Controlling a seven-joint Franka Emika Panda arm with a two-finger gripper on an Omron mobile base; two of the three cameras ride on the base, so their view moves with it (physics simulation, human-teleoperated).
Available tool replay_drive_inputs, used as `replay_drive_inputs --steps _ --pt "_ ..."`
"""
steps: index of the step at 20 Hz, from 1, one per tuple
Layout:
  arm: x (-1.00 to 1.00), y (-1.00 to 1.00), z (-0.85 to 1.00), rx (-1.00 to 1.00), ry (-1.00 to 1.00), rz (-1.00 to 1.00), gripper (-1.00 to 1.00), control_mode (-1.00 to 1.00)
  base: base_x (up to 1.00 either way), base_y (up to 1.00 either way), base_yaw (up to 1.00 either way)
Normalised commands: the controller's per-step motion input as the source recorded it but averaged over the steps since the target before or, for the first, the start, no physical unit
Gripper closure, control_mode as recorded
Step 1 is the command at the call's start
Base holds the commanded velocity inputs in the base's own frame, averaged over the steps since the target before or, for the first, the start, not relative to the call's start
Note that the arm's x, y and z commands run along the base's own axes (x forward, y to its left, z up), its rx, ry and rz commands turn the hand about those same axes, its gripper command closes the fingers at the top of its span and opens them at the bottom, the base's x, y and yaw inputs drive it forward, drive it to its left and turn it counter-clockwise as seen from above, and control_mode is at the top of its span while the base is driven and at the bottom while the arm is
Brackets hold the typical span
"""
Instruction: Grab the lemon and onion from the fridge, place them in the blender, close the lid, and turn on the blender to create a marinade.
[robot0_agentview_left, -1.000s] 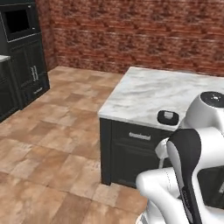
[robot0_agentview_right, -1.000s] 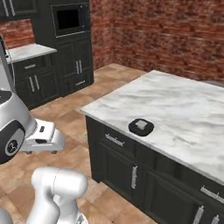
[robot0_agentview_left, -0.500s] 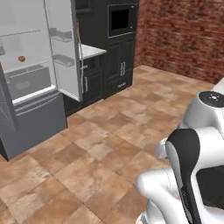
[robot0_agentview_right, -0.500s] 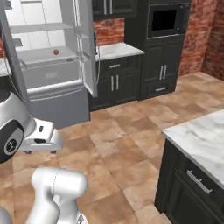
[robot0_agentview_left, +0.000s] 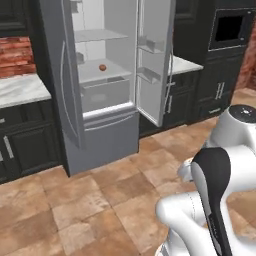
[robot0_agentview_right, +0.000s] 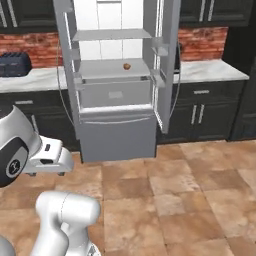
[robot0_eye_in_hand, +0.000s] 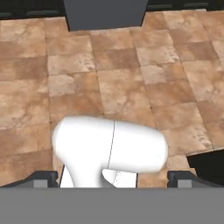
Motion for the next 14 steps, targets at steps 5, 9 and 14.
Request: replay_drive_inputs --steps 5,9,14 --pt "0.00 0.00 0.00 0.00 0.00 0.00 -1.00 1.00 1.00 -0.36 0.47" --pt "0.00 0.00 0.00 0.00 0.00 0.00 -1.00 1.00 1.00 -0.58 0.37" --pt "0.00 0.00 0.00 0.00 0.00 0.00 -1.00 1.00 1.00 -0.63 0.27"
